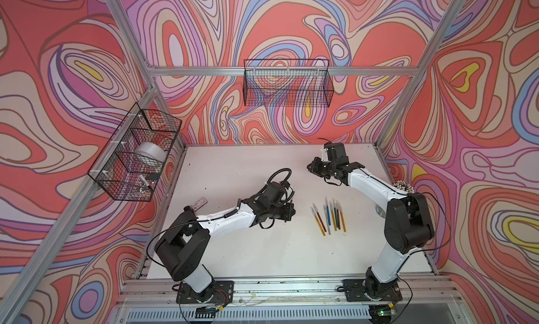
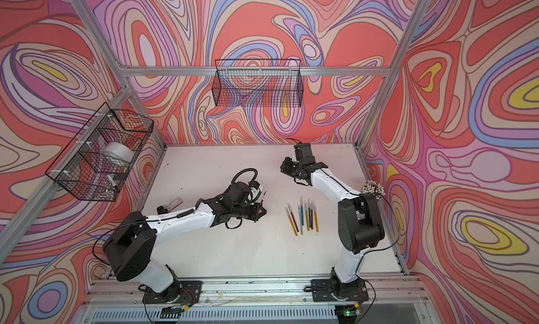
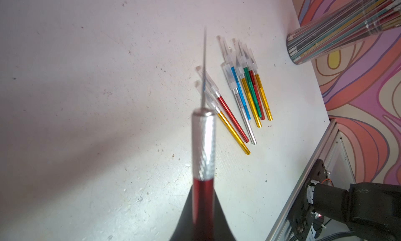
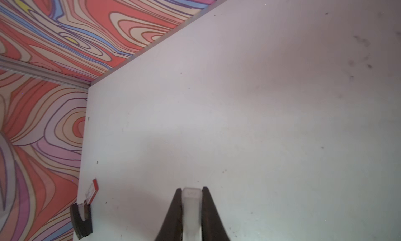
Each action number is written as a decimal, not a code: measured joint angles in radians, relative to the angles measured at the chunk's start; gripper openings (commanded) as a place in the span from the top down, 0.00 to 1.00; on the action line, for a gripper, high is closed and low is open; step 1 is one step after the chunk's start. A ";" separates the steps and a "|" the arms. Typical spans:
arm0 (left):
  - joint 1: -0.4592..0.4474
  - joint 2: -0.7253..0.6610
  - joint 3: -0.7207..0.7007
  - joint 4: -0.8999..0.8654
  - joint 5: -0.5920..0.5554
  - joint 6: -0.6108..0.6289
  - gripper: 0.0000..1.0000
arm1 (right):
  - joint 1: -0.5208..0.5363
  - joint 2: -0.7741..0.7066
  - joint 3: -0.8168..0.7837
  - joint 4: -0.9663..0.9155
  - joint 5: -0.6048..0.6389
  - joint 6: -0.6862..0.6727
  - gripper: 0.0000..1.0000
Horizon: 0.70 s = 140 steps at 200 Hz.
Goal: Remove protective caps from carving knives
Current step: Place the protective sleeve at the center of the board.
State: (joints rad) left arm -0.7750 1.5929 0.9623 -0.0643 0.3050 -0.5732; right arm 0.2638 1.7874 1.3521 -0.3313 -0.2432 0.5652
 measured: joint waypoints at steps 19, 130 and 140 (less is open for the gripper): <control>0.004 -0.006 0.000 0.000 -0.001 0.000 1.00 | -0.038 0.048 0.029 -0.084 0.022 -0.083 0.88; 0.010 -0.025 0.000 -0.036 -0.017 0.001 1.00 | -0.087 0.324 0.267 -0.363 0.214 -0.333 0.85; 0.010 -0.027 0.000 -0.040 -0.018 0.001 1.00 | -0.088 0.332 0.267 -0.370 0.222 -0.338 0.85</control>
State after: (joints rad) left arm -0.7647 1.5661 0.9623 -0.1040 0.2867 -0.5720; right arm 0.1757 2.1193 1.6196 -0.7010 -0.0216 0.2276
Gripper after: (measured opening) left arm 0.102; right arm 0.150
